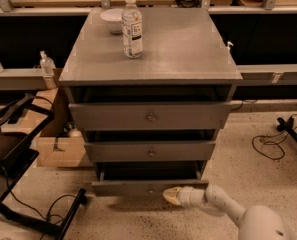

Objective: Close bottom drawer

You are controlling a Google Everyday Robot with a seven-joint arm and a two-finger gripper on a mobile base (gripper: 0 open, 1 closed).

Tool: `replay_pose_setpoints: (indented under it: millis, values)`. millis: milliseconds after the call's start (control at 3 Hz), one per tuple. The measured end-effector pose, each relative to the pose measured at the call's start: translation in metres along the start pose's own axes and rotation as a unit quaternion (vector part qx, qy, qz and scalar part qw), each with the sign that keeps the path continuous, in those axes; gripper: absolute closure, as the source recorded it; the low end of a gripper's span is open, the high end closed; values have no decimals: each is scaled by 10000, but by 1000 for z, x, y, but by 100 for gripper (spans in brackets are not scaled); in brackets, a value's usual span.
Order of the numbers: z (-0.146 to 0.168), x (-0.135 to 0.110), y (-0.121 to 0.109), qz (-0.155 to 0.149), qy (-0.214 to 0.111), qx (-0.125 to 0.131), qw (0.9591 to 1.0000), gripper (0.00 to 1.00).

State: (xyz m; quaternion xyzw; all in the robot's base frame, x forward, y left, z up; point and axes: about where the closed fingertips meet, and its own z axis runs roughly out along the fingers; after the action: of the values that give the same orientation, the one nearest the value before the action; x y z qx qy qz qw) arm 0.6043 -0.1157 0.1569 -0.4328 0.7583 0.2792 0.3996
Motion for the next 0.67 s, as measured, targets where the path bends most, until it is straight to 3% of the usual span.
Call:
replay_pose_setpoints:
  millis: [333, 667]
  values:
    - [6, -19, -37, -89, -56, 48, 9999, 100]
    - [6, -18, -36, -89, -56, 48, 9999, 100]
